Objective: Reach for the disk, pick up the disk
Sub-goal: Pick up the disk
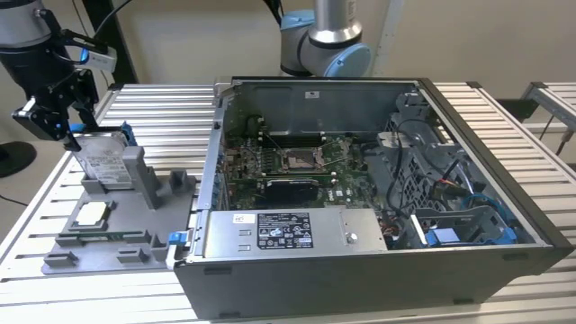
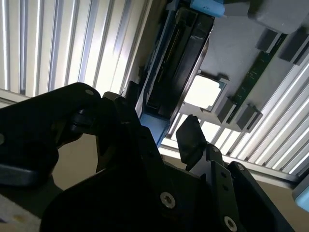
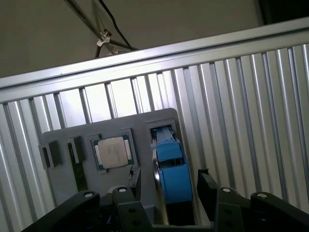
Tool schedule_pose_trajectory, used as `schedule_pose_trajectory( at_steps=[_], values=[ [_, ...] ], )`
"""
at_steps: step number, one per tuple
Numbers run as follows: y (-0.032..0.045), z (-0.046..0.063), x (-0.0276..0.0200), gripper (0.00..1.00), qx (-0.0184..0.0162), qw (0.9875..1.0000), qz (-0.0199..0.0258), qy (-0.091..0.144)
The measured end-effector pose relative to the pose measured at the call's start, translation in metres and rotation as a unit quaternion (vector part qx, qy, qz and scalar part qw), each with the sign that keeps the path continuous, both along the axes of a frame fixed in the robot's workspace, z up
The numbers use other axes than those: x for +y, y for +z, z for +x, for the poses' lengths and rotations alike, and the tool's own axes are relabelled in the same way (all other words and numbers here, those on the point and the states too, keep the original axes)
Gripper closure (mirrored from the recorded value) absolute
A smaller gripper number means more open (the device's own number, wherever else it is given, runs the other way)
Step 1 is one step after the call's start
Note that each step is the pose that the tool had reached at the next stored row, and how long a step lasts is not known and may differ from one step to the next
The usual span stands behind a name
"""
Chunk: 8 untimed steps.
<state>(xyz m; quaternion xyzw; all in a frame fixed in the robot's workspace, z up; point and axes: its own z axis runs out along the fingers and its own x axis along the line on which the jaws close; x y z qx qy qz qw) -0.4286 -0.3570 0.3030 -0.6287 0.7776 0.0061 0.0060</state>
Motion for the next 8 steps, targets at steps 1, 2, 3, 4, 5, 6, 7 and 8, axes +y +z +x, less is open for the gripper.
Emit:
schedule_pose_trajectory(
  at_steps=[1,2,3,4,5,6,7,8],
  values=[
    [-0.0009,0.0000,0.0000,0.00,0.0000,1.0000,0.0000,0.000],
    [-0.0019,0.0000,0.0000,0.00,0.0000,1.0000,0.0000,0.000],
    [-0.0029,0.0000,0.0000,0.00,0.0000,1.0000,0.0000,0.000],
    [-0.0041,0.0000,0.0000,0.00,0.0000,1.0000,0.0000,0.000],
    [-0.0051,-0.0001,0.0000,0.00,0.0000,1.0000,0.0000,0.000],
    [-0.0061,-0.0001,0.0000,0.00,0.0001,1.0000,0.0000,0.000],
    [-0.0072,-0.0001,0.0000,0.00,0.0000,1.0000,0.0000,0.000],
    [-0.0081,0.0000,0.0000,0.00,0.0001,1.0000,0.0000,0.000]
  ],
)
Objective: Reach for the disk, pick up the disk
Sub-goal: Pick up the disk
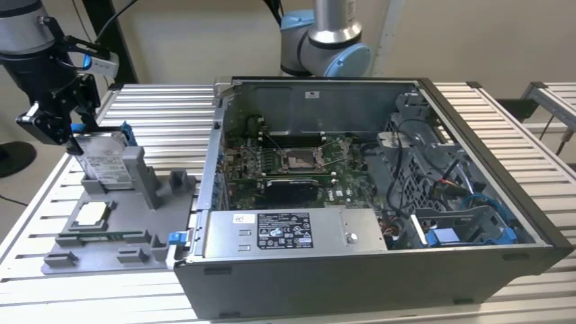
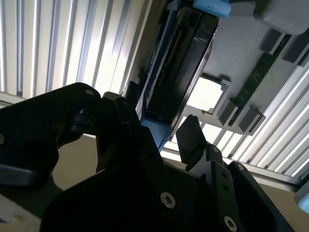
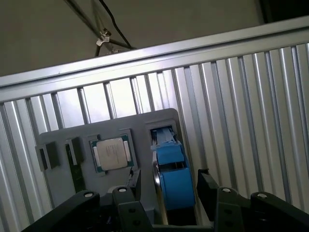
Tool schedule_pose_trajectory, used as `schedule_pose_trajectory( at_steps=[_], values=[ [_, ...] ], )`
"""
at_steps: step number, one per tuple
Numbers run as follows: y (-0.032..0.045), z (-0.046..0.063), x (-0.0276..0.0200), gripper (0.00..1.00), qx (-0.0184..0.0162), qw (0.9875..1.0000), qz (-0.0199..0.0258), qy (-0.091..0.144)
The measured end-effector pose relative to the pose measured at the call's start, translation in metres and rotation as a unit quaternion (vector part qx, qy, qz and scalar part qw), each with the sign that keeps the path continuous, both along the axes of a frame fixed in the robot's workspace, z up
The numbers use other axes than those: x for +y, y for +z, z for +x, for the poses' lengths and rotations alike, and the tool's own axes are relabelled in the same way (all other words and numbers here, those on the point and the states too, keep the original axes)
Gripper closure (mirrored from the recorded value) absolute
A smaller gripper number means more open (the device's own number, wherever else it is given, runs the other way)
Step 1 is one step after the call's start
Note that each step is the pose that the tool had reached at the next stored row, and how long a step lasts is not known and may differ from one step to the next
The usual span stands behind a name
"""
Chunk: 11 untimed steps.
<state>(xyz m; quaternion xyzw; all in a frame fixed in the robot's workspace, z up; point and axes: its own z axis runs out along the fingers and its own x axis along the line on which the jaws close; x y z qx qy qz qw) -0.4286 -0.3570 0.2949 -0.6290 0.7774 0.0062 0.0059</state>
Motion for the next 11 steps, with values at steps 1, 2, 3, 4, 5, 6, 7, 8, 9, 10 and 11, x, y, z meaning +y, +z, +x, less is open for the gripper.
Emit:
schedule_pose_trajectory(
  at_steps=[1,2,3,4,5,6,7,8,9,10,11],
  values=[
    [-0.0010,0.000,0.0000,0.00,0.0000,1.0000,0.0000,0.000],
    [-0.0021,0.000,0.0000,0.00,0.0000,1.0000,0.0000,0.000],
    [-0.0031,0.000,0.0000,0.00,0.0000,1.0000,0.0000,0.000],
    [-0.0044,0.000,0.0000,0.00,0.0000,1.0000,0.0000,0.001],
    [-0.0055,0.000,0.0000,0.00,0.0000,1.0000,0.0000,0.001],
    [-0.0068,0.000,0.0000,0.00,0.0000,1.0000,0.0001,0.001],
    [-0.0081,0.000,0.0000,0.00,0.0000,1.0000,0.0001,0.001],
    [-0.0095,0.000,0.0000,0.00,0.0000,1.0000,0.0001,0.001],
    [-0.0109,0.000,0.0000,0.00,0.0000,1.0000,0.0001,0.001],
    [-0.0125,0.000,0.0000,0.00,0.0000,1.0000,0.0001,0.002],
    [-0.0143,0.000,0.0000,0.00,0.0000,1.0000,0.0001,0.002]
  ],
)
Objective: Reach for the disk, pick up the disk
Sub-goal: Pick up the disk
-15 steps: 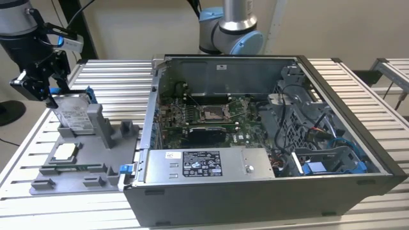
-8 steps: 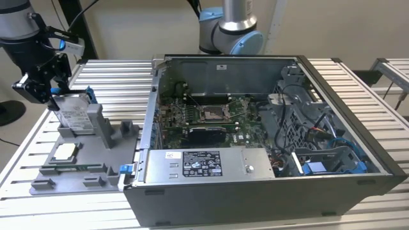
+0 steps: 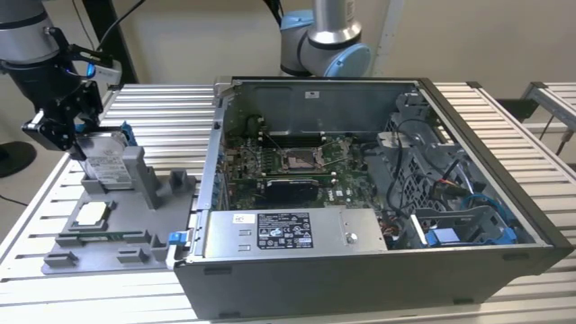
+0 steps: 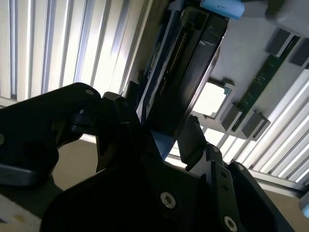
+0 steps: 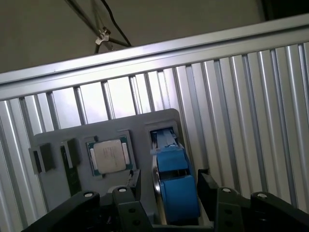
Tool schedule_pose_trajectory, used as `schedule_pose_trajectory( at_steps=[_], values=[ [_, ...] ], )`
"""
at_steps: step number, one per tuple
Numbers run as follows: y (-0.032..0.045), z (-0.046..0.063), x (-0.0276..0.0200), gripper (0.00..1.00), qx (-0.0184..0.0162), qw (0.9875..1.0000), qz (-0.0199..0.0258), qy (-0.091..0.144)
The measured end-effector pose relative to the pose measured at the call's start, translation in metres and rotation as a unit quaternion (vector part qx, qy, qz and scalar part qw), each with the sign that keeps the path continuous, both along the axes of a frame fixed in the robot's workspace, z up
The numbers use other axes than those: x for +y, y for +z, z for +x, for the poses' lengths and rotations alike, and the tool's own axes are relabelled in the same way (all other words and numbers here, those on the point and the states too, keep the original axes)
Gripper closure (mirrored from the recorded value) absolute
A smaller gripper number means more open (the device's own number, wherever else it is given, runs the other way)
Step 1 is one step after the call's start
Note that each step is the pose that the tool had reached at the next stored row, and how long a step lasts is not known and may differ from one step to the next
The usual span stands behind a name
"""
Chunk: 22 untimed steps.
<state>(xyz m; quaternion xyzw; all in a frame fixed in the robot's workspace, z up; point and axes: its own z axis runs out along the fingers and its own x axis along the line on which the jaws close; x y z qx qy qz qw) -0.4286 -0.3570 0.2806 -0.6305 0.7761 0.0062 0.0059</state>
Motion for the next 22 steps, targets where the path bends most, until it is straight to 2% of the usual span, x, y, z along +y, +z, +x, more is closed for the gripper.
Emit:
schedule_pose_trajectory(
  at_steps=[13,22],
  values=[
    [-0.0167,0.000,0.0007,0.00,0.0000,0.9997,0.0001,0.025],
    [-0.0191,0.000,0.0028,0.00,0.0000,0.9997,0.0001,0.025]
  ],
)
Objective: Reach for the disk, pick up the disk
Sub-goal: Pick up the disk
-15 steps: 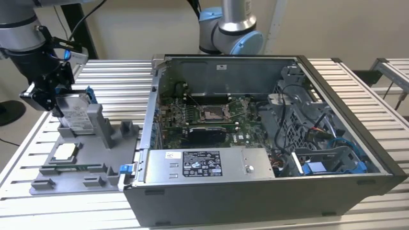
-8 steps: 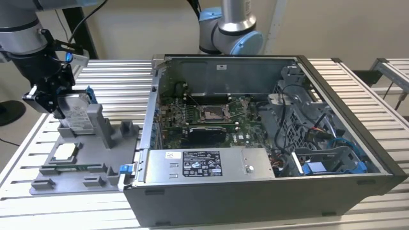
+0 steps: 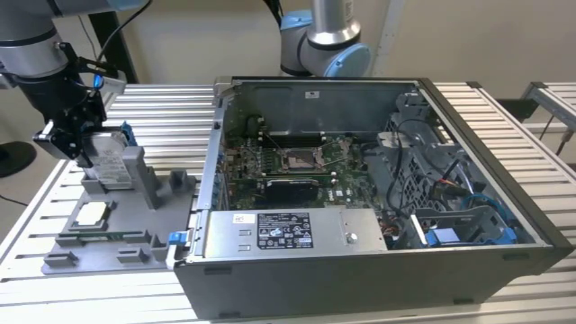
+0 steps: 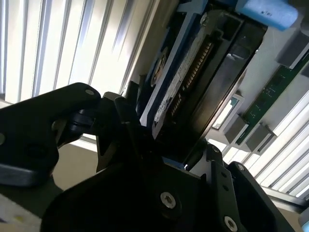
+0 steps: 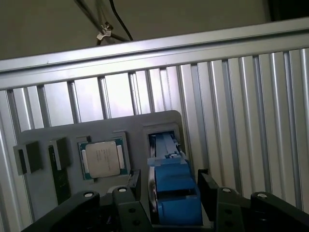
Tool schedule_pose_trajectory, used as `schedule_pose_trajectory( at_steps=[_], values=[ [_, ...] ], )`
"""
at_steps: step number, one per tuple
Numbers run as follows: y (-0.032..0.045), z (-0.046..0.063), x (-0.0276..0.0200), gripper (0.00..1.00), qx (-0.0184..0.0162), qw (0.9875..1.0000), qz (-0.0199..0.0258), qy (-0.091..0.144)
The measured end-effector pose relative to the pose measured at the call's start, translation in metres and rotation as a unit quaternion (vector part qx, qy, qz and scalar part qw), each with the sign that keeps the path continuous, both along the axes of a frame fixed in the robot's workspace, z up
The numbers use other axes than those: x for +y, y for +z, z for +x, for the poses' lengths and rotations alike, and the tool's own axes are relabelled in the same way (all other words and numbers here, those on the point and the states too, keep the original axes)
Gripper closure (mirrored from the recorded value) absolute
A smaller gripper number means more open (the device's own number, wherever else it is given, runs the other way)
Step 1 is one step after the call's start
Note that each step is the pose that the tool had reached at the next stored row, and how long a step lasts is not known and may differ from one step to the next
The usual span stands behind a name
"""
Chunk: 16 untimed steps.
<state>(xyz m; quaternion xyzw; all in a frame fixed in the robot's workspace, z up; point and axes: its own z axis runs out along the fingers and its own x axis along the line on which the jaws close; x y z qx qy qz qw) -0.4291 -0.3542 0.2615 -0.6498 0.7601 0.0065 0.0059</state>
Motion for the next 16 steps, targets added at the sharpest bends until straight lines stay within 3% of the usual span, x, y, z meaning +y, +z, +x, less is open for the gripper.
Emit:
schedule_pose_trajectory(
  at_steps=[7,8,16],
  values=[
    [0.0000,0.0000,0.0001,0.00,0.0000,1.0000,0.0000,0.000],
    [0.0000,0.0000,0.0001,1.00,0.0000,1.0000,0.0000,0.000],
    [0.0000,0.0000,0.0001,1.00,0.0000,1.0000,0.0000,0.000]
  ],
)
